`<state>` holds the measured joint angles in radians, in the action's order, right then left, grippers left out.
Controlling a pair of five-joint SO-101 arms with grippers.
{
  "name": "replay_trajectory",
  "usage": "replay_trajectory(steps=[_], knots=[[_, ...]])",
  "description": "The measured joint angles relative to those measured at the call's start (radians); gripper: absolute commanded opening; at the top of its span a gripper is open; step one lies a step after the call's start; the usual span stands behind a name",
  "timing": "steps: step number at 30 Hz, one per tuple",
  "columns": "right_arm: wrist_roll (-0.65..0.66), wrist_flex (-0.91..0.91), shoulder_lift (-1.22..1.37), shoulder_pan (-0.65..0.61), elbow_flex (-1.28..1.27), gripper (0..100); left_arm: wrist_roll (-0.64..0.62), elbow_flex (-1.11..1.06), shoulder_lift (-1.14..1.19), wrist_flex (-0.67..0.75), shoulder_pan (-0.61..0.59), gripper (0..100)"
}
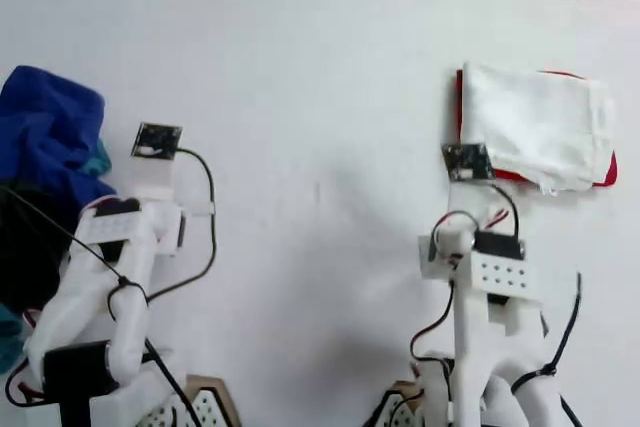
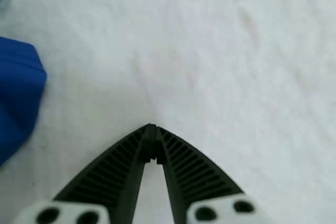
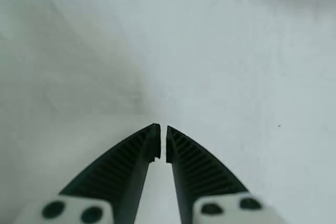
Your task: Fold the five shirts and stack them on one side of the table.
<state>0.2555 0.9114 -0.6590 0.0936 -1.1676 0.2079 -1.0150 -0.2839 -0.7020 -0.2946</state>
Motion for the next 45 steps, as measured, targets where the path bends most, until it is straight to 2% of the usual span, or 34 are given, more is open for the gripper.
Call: replay_trajectory(steps=[11, 20, 23, 27, 30, 33, 39, 42, 45], knots=[[0.0, -0.17, -0.009, 0.0, -0.081, 2.7, 0.0, -0.003, 0.0, 0.0, 0.0, 3], [0.0, -0.187, -0.011, 0.0, -0.083, 3.0, 0.0, -0.003, 0.0, 0.0, 0.0, 3], [0.0, -0.187, -0.011, 0.0, -0.083, 2.9, 0.0, 0.034, 0.0, -0.06, -0.044, 3], [0.0, -0.199, -0.011, 0.0, -0.086, 2.9, 0.0, 0.198, 0.0, -0.253, -0.18, 3], [0.0, -0.201, -0.011, 0.0, -0.086, 2.9, 0.017, 0.359, 0.0, -0.411, -0.324, 3], [0.0, -0.201, -0.011, 0.0, -0.087, 2.9, 0.141, 0.528, 0.0, -0.517, -0.497, 3], [0.0, -0.201, -0.011, 0.0, -0.087, 2.7, 0.457, 0.713, 0.0, -0.519, -0.839, 5], [0.0, -0.201, -0.011, 0.0, -0.087, 2.7, 0.554, 0.718, 0.0, -0.486, -0.961, 15], [0.0, -0.201, -0.011, 0.0, -0.087, 2.7, 0.585, 0.701, 0.0, -0.459, -1.056, 25]])
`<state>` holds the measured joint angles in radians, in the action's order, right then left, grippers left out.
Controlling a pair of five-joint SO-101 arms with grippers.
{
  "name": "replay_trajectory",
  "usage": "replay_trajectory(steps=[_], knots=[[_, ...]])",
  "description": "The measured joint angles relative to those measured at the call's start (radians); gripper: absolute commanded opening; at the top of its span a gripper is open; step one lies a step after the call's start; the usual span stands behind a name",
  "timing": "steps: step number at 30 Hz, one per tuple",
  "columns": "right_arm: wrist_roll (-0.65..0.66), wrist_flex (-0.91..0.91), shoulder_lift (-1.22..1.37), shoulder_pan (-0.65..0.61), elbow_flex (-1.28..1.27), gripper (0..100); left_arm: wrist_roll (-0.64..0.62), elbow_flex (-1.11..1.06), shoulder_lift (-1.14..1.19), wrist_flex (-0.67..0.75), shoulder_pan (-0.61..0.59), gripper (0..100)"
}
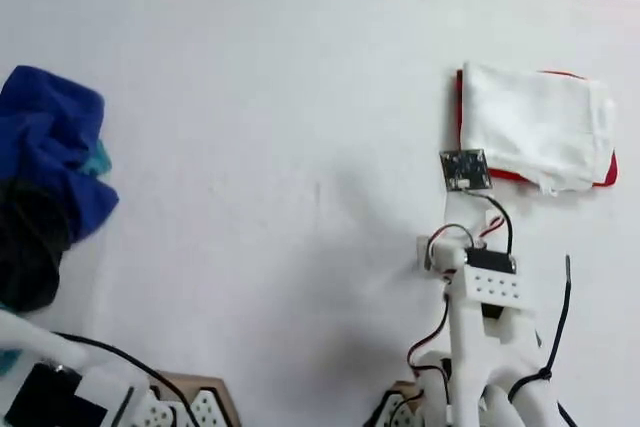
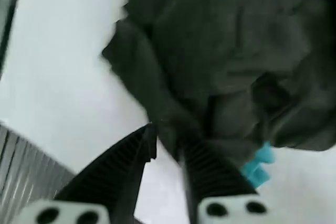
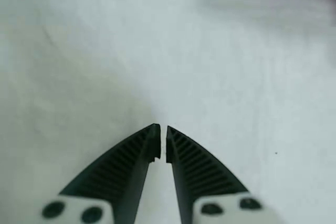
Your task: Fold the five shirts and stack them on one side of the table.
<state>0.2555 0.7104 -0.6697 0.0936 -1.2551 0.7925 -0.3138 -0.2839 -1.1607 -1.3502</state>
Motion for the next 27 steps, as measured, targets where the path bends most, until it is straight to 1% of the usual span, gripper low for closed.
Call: replay_trajectory(steps=[1, 4, 9, 13, 18, 22, 23, 24, 25, 27], knots=[[0.0, 0.0, 0.0, 0.0, 0.0, 2.7, 0.003, -0.018, 0.0, 0.006, -0.02, 27], [0.0, 0.0, 0.0, 0.0, 0.0, 2.7, 0.003, -0.092, 0.0, 0.012, -0.055, 26], [0.0, 0.0, 0.0, 0.0, 0.0, 2.7, -0.008, -0.21, 0.0, 0.023, -0.063, 26], [0.0, 0.0, 0.0, 0.0, 0.0, 2.7, -0.048, -0.273, 0.0, 0.127, -0.064, 26], [0.0, 0.0, 0.0, 0.0, 0.0, 2.7, -0.051, -0.361, 0.0, 0.259, -0.066, 26], [0.0, 0.0, 0.0, 0.0, 0.0, 2.7, -0.051, -0.422, 0.0, 0.333, -0.066, 26], [0.0, 0.0, 0.0, 0.0, 0.0, 2.7, -0.051, -0.437, 0.0, 0.348, -0.066, 25], [0.0, 0.0, 0.0, 0.0, 0.0, 2.7, -0.051, -0.442, 0.0, 0.359, -0.066, 21], [0.0, 0.0, 0.0, 0.0, 0.0, 2.7, -0.051, -0.443, 0.0, 0.364, -0.066, 16], [0.0, 0.0, 0.0, 0.0, 0.0, 2.7, -0.051, -0.443, 0.0, 0.365, -0.066, 0]])
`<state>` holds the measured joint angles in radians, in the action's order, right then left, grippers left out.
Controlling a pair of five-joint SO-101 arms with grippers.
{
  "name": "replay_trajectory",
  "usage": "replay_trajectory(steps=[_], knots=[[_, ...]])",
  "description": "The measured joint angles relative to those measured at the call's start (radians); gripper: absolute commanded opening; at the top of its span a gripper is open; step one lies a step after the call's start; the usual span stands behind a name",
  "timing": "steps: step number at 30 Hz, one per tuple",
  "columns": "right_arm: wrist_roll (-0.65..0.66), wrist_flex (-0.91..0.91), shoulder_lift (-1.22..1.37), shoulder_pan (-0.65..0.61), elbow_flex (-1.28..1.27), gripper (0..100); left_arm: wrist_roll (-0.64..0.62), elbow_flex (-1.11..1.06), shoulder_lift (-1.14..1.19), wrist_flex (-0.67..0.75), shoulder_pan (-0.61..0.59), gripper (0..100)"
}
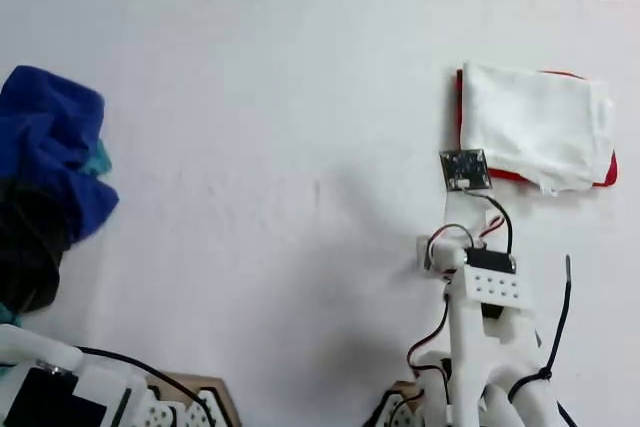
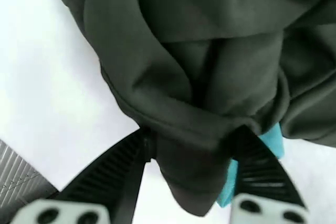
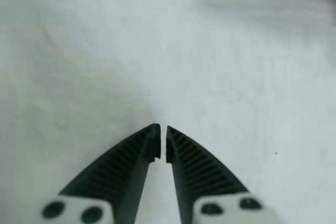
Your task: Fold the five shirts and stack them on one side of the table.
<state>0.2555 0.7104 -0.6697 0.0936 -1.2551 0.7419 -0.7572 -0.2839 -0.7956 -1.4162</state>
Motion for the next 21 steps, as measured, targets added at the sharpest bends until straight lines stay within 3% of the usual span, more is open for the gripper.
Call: replay_trajectory(steps=[2, 10, 14, 21], knots=[[0.0, 0.0, 0.0, 0.0, 0.0, 2.7, 0.0, 0.0, 0.0, 0.0, -0.002, 5], [0.0, 0.0, 0.0, 0.0, 0.0, 2.7, -0.009, -0.002, 0.0, -0.052, 0.028, 2], [0.0, 0.0, 0.0, 0.0, 0.0, 2.7, -0.078, 0.086, 0.0, -0.21, 0.1, 2], [0.0, 0.0, 0.0, 0.0, 0.0, 2.7, -0.235, 0.425, 0.0, -0.626, 0.311, 2]])
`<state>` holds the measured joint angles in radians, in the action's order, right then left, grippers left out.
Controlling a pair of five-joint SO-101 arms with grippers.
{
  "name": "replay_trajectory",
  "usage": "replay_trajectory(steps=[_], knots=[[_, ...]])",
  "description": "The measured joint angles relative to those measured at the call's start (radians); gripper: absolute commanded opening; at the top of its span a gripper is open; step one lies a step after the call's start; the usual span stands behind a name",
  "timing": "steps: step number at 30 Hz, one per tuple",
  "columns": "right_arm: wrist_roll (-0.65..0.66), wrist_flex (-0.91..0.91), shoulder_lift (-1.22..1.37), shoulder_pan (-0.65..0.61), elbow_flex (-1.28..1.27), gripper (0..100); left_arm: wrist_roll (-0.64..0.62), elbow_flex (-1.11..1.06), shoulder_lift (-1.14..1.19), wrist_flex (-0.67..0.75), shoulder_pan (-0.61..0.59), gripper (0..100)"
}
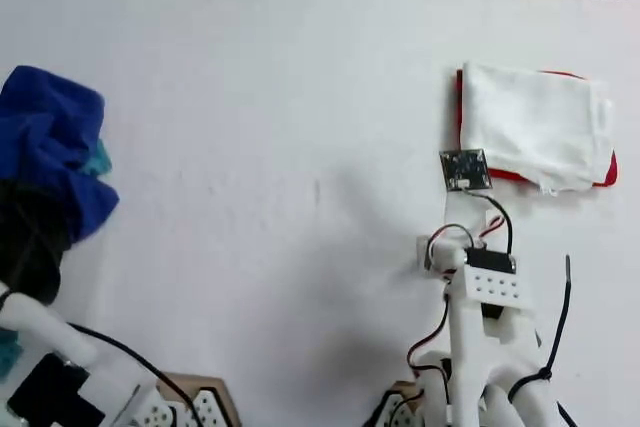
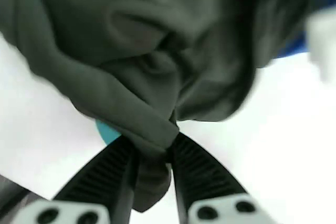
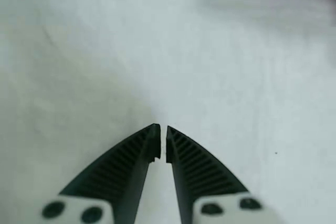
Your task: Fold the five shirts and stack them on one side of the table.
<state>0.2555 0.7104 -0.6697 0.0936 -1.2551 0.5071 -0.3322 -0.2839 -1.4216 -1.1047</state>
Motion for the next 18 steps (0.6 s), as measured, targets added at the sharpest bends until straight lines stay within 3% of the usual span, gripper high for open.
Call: replay_trajectory(steps=[4, 8, 18], knots=[[0.0, 0.0, 0.0, 0.0, 0.0, 2.7, -0.075, 0.209, 0.0, -0.196, 0.157, 2], [0.0, 0.0, 0.0, 0.0, 0.0, 2.7, -0.158, 0.4, 0.0, -0.304, 0.347, 2], [0.0, 0.0, 0.0, 0.0, 0.0, 2.7, -0.245, 0.772, 0.0, -0.345, 0.822, 2]])
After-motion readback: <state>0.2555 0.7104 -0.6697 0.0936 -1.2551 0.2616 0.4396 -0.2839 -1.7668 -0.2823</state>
